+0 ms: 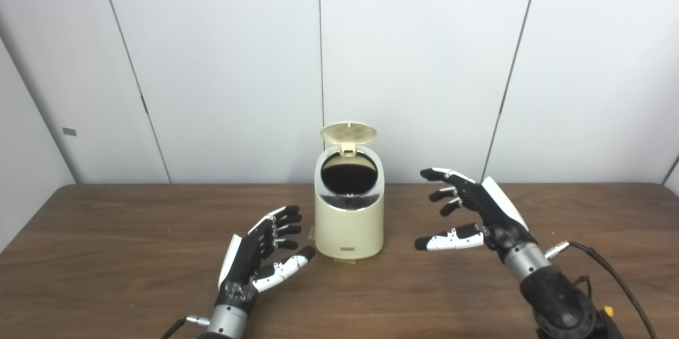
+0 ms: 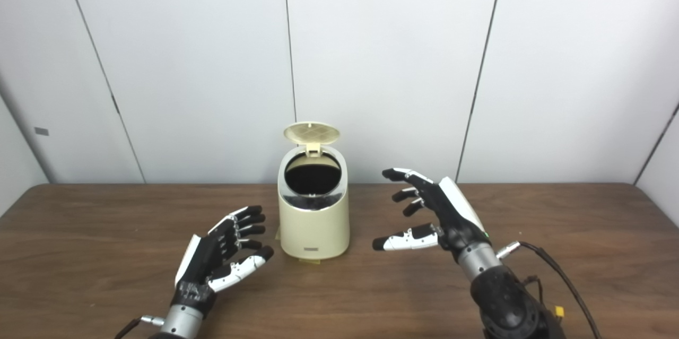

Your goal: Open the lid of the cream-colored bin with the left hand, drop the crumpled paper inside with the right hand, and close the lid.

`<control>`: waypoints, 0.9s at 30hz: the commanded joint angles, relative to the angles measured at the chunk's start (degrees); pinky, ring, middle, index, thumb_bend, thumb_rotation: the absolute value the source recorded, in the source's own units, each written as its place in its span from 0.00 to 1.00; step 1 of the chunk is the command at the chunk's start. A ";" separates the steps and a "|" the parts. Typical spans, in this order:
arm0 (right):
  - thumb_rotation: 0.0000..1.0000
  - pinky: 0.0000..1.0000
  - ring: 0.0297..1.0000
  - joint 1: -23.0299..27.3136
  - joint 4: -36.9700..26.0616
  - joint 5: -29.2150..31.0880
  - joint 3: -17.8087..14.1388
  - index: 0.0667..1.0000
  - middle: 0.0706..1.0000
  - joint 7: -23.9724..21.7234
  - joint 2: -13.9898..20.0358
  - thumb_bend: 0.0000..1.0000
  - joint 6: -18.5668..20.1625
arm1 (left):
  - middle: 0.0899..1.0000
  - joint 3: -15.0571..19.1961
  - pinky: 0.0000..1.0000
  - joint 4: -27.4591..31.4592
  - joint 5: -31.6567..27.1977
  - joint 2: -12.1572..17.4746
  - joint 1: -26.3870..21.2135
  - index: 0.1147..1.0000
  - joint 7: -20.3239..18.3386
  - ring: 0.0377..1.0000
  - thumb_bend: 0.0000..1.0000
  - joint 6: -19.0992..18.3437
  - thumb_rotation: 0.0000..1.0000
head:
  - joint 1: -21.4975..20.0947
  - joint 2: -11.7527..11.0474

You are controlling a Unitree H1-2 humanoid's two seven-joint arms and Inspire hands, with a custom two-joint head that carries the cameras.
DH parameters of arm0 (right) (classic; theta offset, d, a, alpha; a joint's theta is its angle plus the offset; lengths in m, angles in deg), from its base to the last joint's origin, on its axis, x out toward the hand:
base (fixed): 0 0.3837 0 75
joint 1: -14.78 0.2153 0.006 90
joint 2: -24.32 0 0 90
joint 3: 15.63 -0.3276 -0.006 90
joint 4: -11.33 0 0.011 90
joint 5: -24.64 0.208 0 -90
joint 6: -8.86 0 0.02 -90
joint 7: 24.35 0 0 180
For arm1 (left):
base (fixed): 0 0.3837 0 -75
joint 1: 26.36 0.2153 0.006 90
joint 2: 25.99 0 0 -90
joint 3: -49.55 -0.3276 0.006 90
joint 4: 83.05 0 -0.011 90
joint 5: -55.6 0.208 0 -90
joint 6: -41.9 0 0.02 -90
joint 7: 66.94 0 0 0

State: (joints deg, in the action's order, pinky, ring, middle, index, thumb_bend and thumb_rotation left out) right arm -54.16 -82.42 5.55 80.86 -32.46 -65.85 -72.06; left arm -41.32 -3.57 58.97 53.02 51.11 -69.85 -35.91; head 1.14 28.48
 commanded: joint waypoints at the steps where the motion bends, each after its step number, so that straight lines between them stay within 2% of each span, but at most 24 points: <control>1: 0.16 0.55 0.67 0.69 -0.07 0.48 -0.91 0.80 0.81 1.57 0.51 0.88 -3.29 | 0.77 0.03 0.66 0.65 -0.01 -0.37 -0.30 0.81 0.60 0.75 0.70 1.37 0.21 | -0.07 -0.14; 4: 0.16 0.55 0.67 -0.04 0.79 0.24 -0.79 0.80 0.80 1.92 0.28 0.87 -4.12 | 0.78 -0.37 0.67 1.15 2.82 0.11 -0.32 0.81 1.91 0.75 0.70 1.85 0.23 | -0.19 -0.16; 6: 0.16 0.55 0.68 -0.37 1.22 0.17 -0.74 0.80 0.79 2.06 0.20 0.87 -4.23 | 0.79 -0.81 0.68 2.15 6.75 0.54 -0.94 0.82 3.64 0.76 0.71 2.00 0.25 | -0.11 -0.26; 8: 0.18 0.55 0.68 -0.66 1.90 0.35 -0.83 0.81 0.80 2.24 0.18 0.87 -4.87 | 0.82 -0.96 0.73 3.26 9.42 0.84 -2.22 0.85 5.09 0.79 0.75 1.87 0.31 | 0.02 -0.40; 12: 0.18 0.55 0.68 -1.03 3.08 0.73 -1.01 0.81 0.80 2.40 0.27 0.87 -6.32 | 0.90 -0.39 0.79 4.28 10.62 1.05 -5.98 0.93 6.11 0.85 0.83 1.12 0.40 | 0.21 -0.55; 16: 0.22 0.55 0.67 -1.30 2.86 0.14 -0.81 0.82 0.80 2.16 0.27 0.88 -6.09 | 0.95 0.09 0.81 5.46 9.36 2.09 -11.30 0.96 4.50 0.93 0.86 -1.50 0.42 | 0.37 -0.70; 20: 0.24 0.54 0.66 -1.44 3.34 -0.53 -0.54 0.81 0.79 2.47 0.07 0.89 -6.51 | 0.99 0.00 0.84 6.24 7.42 3.56 -16.27 0.98 2.20 0.98 0.90 -4.28 0.35 | 0.32 -0.75; 27: 0.24 0.54 0.67 -1.28 4.22 -1.08 -0.33 0.81 0.80 2.80 0.00 0.90 -7.25 | 1.00 -2.13 0.85 7.50 11.30 5.68 -22.69 1.00 0.46 0.99 0.98 -10.65 0.40 | 0.30 -0.95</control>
State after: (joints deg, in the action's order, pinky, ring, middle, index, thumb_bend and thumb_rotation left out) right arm -57.18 -76.76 4.96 80.88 -31.19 -66.22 -77.05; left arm -43.35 1.74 69.40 57.76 32.06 -69.30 -45.99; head 1.41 27.51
